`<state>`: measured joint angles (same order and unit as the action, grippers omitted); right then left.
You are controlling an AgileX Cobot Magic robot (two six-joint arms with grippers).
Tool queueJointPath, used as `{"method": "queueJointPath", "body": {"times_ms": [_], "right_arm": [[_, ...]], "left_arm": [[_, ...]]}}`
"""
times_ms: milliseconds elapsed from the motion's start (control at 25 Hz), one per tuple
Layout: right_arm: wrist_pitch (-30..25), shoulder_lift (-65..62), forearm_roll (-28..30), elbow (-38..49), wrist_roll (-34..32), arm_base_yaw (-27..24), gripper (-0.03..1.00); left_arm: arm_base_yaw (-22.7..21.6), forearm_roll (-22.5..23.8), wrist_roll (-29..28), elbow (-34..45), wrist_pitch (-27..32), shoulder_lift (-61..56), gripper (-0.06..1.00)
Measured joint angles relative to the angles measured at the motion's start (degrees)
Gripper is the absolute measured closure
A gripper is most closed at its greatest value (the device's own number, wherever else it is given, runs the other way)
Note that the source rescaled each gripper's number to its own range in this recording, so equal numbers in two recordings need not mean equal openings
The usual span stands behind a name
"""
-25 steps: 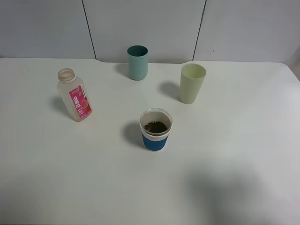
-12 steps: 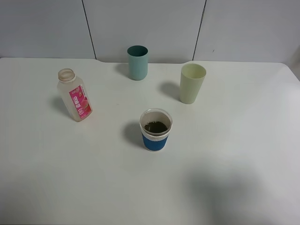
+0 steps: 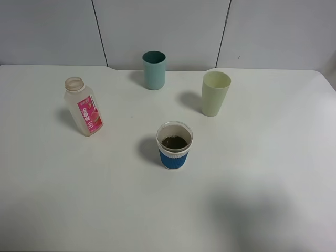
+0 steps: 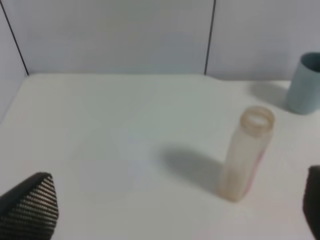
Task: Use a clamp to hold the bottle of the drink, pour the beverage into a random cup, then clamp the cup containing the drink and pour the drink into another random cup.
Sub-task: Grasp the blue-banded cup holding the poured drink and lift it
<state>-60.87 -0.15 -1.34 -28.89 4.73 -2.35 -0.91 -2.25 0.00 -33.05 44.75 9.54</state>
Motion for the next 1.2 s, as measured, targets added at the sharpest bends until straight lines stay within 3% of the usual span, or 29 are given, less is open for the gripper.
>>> {"method": "queueJointPath", "body": {"times_ms": [200,280,720,1200], "right_arm": [[0.0,0.0,0.0,0.0,0.0,0.0,-0.03],[0.0,0.0,0.0,0.0,0.0,0.0,-0.03],[0.0,0.0,0.0,0.0,0.0,0.0,-0.03],[0.0,0.0,0.0,0.0,0.0,0.0,-0.03]], "left_arm": [[0.0,1.1,-2.1,0.0,12.3,-3.1,-0.05],[0.0,2.2,-2.9,0.0,14.7,-4.8,-0.05],[0.0,6.4,-4.0,-0.4,17.6,-9.8,-0.06],[0.0,5.5,-4.0,4.1,15.8,-9.8,-0.06]]}}
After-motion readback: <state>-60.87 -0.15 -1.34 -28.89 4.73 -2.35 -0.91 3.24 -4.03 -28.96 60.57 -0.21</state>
